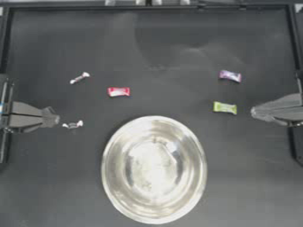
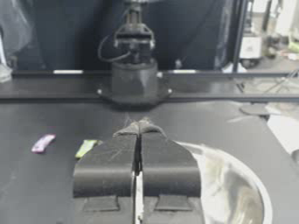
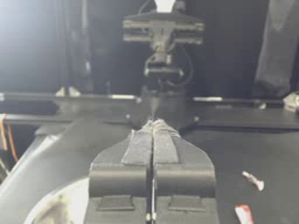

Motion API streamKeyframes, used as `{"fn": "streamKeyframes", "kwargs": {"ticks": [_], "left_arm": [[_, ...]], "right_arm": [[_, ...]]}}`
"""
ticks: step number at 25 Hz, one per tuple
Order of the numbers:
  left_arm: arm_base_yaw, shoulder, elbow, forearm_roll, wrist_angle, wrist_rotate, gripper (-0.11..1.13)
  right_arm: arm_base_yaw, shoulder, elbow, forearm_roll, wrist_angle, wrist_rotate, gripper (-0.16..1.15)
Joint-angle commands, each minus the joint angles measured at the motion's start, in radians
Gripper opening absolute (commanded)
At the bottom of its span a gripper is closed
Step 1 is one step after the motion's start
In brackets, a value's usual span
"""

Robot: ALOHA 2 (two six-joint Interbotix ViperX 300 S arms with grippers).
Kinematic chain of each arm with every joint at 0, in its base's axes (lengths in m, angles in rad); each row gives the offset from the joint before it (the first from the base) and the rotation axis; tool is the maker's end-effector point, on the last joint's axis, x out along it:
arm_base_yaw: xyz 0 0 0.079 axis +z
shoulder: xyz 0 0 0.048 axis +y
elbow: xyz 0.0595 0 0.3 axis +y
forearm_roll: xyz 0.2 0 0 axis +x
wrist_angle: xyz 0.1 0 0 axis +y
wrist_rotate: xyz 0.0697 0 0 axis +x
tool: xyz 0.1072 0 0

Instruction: Put candies in bowl

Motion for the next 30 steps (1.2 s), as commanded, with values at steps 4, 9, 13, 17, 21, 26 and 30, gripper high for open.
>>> {"fn": "streamKeyframes", "kwargs": {"ticks": [4, 9, 13, 17, 21, 26, 30], "left_arm": [[0.002, 0.009, -0.037, -0.003, 0.031, 0.009, 0.08], [0.006, 0.009, -0.035, -0.005, 0.04, 0.011, 0.13], [0.011, 0.009, -0.038, -0.005, 0.051, 0.011, 0.53], [0.011, 0.009, -0.049, -0.005, 0.081, 0.009, 1.12], [0.02, 0.008, -0.061, -0.005, 0.124, 0.009, 0.96], [0.091, 0.009, -0.112, -0.005, 0.23, 0.011, 1.04], [0.198, 0.032, -0.209, -0.005, 0.442, 0.005, 1.03]], "right_arm": [[0.005, -0.003, -0.002, -0.002, 0.002, 0.002, 0.04], [0.003, -0.005, -0.005, -0.008, 0.006, -0.002, 0.15], [0.003, -0.003, -0.006, -0.038, 0.003, -0.005, 0.47], [0.003, -0.005, -0.009, -0.077, -0.005, 0.0, 0.94], [0.003, -0.003, -0.009, -0.075, -0.003, 0.002, 1.02], [0.005, -0.005, -0.006, -0.064, 0.0, 0.002, 0.99], [0.002, -0.005, -0.006, -0.055, 0.003, 0.002, 0.99]]}}
